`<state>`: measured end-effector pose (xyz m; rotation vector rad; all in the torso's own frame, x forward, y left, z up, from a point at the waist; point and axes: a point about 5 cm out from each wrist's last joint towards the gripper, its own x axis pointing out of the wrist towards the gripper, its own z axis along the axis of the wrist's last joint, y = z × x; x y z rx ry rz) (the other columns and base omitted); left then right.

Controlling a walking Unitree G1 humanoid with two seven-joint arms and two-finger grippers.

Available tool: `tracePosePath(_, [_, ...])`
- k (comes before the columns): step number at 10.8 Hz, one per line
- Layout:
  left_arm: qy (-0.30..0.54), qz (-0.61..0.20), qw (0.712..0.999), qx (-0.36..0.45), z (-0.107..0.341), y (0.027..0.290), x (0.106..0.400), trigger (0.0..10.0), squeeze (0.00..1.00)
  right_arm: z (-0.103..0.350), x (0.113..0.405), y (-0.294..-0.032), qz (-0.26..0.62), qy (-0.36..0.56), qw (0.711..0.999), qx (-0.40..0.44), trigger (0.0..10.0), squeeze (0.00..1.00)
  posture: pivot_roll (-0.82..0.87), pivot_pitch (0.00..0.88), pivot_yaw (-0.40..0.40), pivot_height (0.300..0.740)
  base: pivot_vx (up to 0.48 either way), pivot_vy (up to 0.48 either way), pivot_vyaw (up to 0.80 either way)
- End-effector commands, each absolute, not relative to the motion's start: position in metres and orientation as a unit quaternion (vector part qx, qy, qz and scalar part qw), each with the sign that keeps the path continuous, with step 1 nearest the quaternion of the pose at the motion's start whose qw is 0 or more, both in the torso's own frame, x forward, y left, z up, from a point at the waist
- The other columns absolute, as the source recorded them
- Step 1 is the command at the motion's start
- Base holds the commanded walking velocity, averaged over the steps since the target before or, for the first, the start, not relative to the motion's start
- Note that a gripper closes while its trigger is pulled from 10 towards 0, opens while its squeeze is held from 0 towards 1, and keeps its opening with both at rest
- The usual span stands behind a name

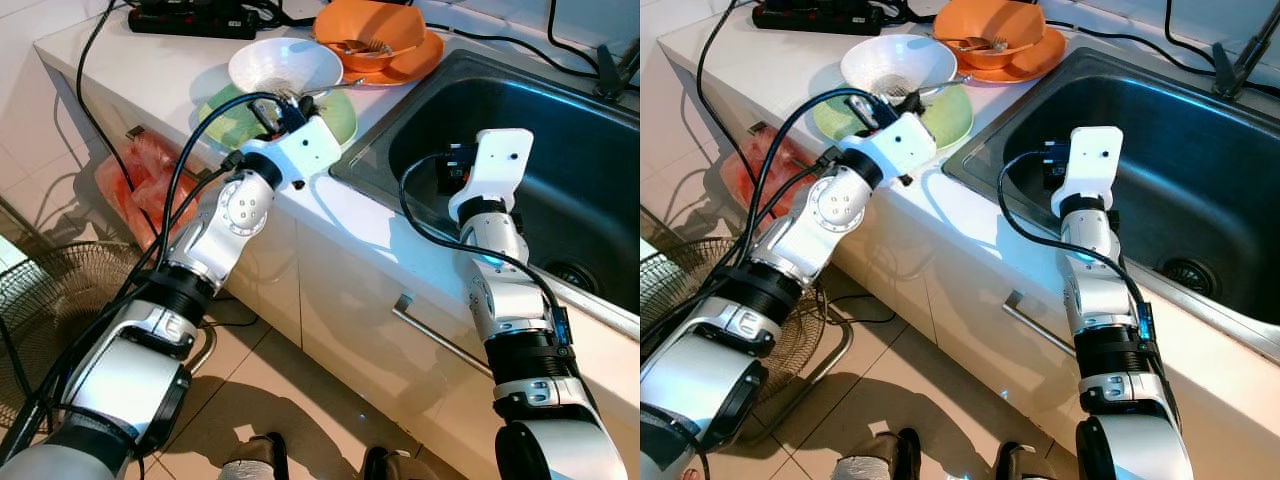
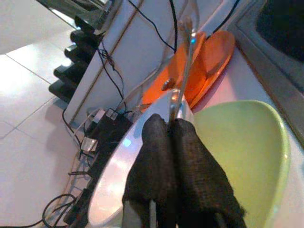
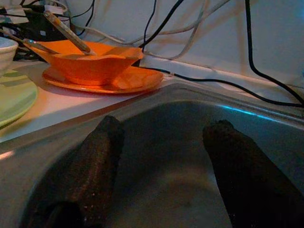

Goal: Kitchen organization

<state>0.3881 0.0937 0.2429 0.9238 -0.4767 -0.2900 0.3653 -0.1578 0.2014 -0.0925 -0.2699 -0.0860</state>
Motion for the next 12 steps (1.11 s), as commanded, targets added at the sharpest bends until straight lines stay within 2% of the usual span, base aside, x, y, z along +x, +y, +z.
tracePosePath(1, [-0.24, -0.135, 0.856, 0.438, 0.251, 0.091, 0.388, 10.0, 0.0, 0.2, 0.364, -0.16, -0.047, -0.136, 0.989, -0.044, 10.0, 0.0, 0.07, 0.152, 0.013, 0.74, 0.0, 0.0, 0.0])
tracePosePath(4, [-0.258, -0.123, 0.85, 0.444, 0.26, 0.092, 0.388, 10.0, 0.0, 0.2, 0.364, -0.159, -0.046, -0.135, 0.989, -0.044, 10.0, 0.0, 0.07, 0.151, 0.012, 0.74, 0.0, 0.0, 0.0])
tracePosePath(7, [-0.342, -0.07, 0.802, 0.485, 0.294, 0.089, 0.378, 10.0, 0.0, 0.2, 0.365, -0.159, -0.047, -0.137, 0.988, -0.042, 10.0, 0.0, 0.07, 0.155, 0.01, 0.74, 0.0, 0.0, 0.0])
tracePosePath(9, [-0.374, -0.053, 0.783, 0.495, 0.308, 0.086, 0.372, 10.0, 0.0, 0.2, 0.364, -0.158, -0.048, -0.138, 0.988, -0.041, 10.0, 0.0, 0.07, 0.155, 0.01, 0.74, 0.0, 0.0, 0.0])
tracePosePath(11, [-0.434, -0.085, 0.787, 0.431, 0.326, 0.072, 0.355, 10.0, 0.0, 0.2, 0.364, -0.159, -0.05, -0.14, 0.988, -0.041, 10.0, 0.0, 0.07, 0.153, 0.01, 0.74, 0.0, 0.0, 0.0])
tracePosePath(12, [-0.465, -0.154, 0.808, 0.327, 0.338, 0.055, 0.337, 10.0, 0.0, 0.199, 0.364, -0.16, -0.05, -0.144, 0.987, -0.045, 10.0, 0.0, 0.07, 0.153, 0.01, 0.74, 0.0, 0.0, 0.0])
